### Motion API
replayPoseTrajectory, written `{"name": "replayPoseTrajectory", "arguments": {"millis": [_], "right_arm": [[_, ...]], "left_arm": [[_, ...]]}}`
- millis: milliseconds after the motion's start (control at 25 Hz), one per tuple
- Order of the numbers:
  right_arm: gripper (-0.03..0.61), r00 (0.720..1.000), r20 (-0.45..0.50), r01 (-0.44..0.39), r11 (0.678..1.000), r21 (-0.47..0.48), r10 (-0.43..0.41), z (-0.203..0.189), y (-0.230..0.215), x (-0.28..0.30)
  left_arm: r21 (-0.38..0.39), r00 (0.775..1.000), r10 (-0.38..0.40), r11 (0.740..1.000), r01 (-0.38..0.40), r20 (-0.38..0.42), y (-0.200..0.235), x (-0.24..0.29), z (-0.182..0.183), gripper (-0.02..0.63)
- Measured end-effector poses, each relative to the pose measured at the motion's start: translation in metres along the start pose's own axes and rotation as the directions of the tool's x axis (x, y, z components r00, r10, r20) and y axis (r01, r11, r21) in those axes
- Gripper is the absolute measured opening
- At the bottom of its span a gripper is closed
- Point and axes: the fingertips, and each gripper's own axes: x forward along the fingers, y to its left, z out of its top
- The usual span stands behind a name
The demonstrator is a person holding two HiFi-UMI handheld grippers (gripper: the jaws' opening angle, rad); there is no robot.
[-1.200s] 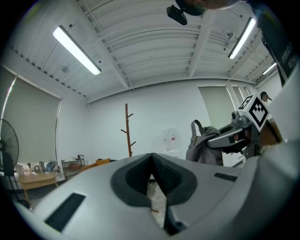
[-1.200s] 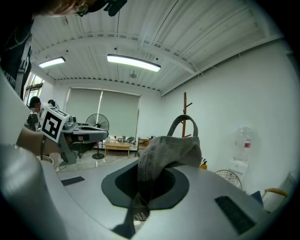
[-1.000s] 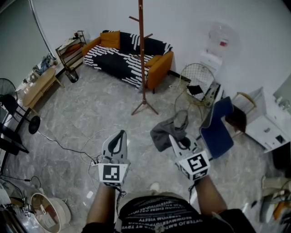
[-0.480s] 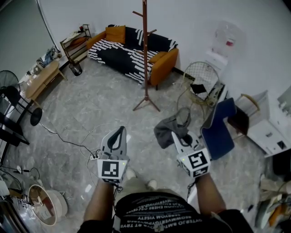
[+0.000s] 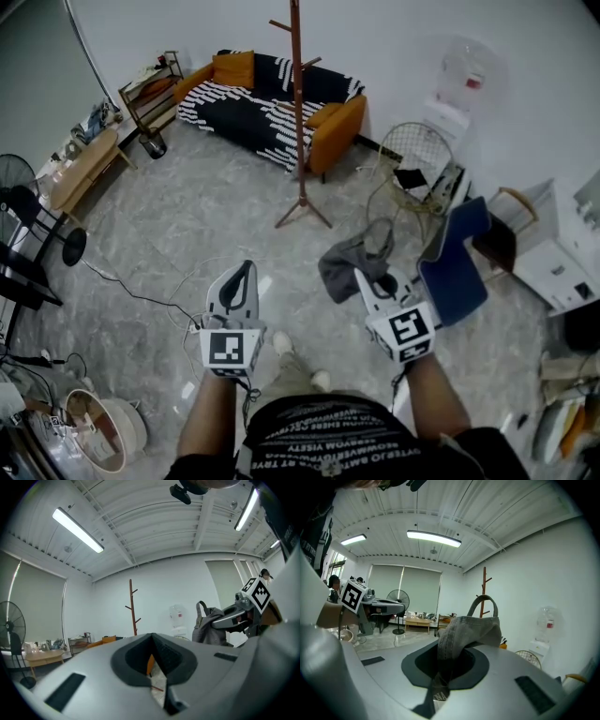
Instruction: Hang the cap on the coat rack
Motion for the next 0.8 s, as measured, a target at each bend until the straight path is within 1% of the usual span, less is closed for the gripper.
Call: {"name": "replayPoseTrajectory", "arguments": {"millis": [160,360,520,680,800], "right_arm": [[0.014,0.999,-0.034,-0.007,1.0,0.003,0.007,-0.003,-0.002,0.015],[0.014,1.0,-0.011,0.002,1.0,0.024,-0.002,0.006,-0.014,0.04],[0.014,1.0,-0.023,-0.001,1.0,0.008,0.001,0.012,-0.022,0.058],[0.014,1.0,-0.004,0.007,0.999,0.033,-0.007,0.016,-0.028,0.079],[0.014,1.0,-0.016,0.01,1.0,0.029,-0.01,0.017,-0.04,0.096]], "left_arm": [[0.008,1.0,-0.007,1.0,0.007,-0.013,0.011,0.015,-0.008,-0.001],[0.038,0.999,-0.015,0.999,0.016,-0.028,0.027,0.041,-0.012,0.0],[0.007,1.0,-0.021,1.0,0.021,-0.01,0.038,0.059,-0.005,0.0],[0.012,1.0,-0.028,1.0,0.028,0.001,0.052,0.078,-0.003,0.0],[0.019,0.999,-0.034,0.999,0.034,0.006,0.06,0.099,0.001,0.0]]}}
